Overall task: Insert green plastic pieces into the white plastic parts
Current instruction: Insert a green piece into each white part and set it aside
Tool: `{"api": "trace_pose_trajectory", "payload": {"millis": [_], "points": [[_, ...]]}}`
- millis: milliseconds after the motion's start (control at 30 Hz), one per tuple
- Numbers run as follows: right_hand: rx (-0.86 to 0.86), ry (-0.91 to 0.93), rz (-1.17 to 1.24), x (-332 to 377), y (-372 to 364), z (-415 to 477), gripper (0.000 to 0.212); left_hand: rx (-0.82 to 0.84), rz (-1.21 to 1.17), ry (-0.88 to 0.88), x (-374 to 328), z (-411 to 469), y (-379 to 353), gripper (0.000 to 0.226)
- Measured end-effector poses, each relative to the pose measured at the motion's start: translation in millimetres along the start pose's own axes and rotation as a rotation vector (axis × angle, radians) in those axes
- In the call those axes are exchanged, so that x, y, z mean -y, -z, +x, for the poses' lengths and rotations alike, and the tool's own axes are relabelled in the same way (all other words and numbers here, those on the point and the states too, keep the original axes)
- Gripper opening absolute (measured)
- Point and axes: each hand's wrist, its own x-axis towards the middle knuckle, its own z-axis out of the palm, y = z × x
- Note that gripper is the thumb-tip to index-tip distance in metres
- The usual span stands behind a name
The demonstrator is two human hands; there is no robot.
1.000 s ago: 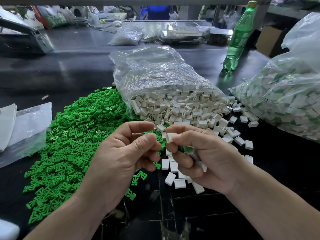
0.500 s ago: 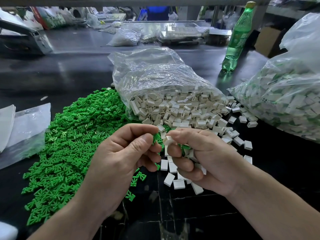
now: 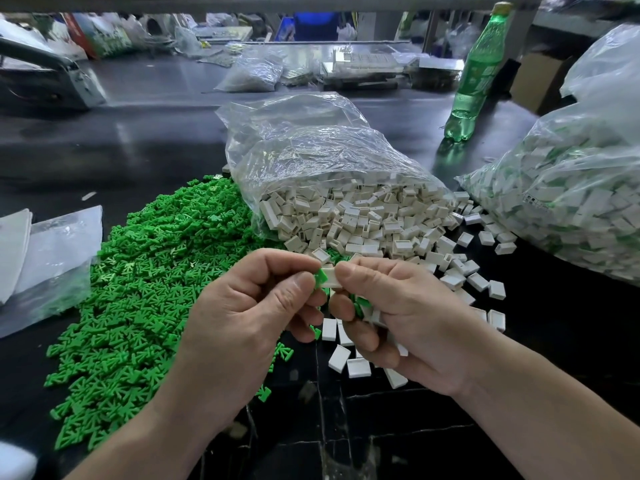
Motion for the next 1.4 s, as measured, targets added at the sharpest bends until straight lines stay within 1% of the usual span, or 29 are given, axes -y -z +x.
{"api": "trace_pose_trajectory", "payload": {"millis": [200, 333, 533, 600, 633, 667, 733, 800, 867, 933, 1033, 1167, 1300, 1400], "points": [[-0.051, 0.029, -0.065, 1.4, -2.5, -1.9, 0.021, -0.024, 0.046, -0.039, 1.0, 0.4, 0.1, 0.014], [-0.044, 0.086, -0.096, 0.9, -0.3, -2.1, 0.024, -0.035, 0.055, -0.038, 1.5, 0.4, 3.0, 0.013], [-0.059, 0.173, -0.295, -4.1, 1.5, -2.1, 0.030, -0.033, 0.191, -0.043, 2.0, -1.5, 4.5, 0.011], [-0.061, 0.190, -0.336, -4.6, 2.5, -1.7, 0.031, -0.019, 0.190, -0.022, 0.5, -0.7, 6.0, 0.011], [-0.056, 0.192, -0.331, -4.4, 3.4, -1.7, 0.031, 0.002, 0.131, 0.018, -1.1, 0.2, 6.8, 0.013], [-0.047, 0.189, -0.319, -3.9, 3.9, -1.9, 0.032, 0.030, 0.024, 0.076, -2.3, 1.1, 7.1, 0.016], [-0.023, 0.185, -0.304, -3.1, 3.8, -2.4, 0.034, 0.097, -0.254, 0.210, -4.3, 3.2, 6.2, 0.029], [0.007, 0.185, -0.297, -3.6, 2.1, -2.7, 0.038, 0.165, -0.483, 0.303, -5.3, 4.1, 3.6, 0.040], [0.031, 0.187, -0.271, -4.5, 0.5, -2.8, 0.039, 0.238, -0.627, 0.370, -5.0, 3.7, 1.2, 0.047], [0.036, 0.189, -0.250, -5.1, -0.7, -2.8, 0.039, 0.292, -0.723, 0.429, -4.4, 3.0, -0.7, 0.047], [0.023, 0.176, -0.232, -6.0, -2.8, -3.2, 0.037, 0.274, -0.799, 0.494, -4.6, 3.3, -2.3, 0.049], [0.041, 0.169, -0.231, -4.4, -3.3, -4.1, 0.026, 0.246, -0.799, 0.529, -3.9, 3.9, -1.4, 0.047], [0.077, 0.141, -0.259, -1.0, -0.6, -4.7, 0.039, 0.288, -0.804, 0.555, -3.0, 3.1, 1.8, 0.039], [0.084, 0.138, -0.274, -0.4, -1.4, -5.4, 0.040, 0.271, -0.797, 0.571, -2.9, 3.1, 0.9, 0.042]]}}
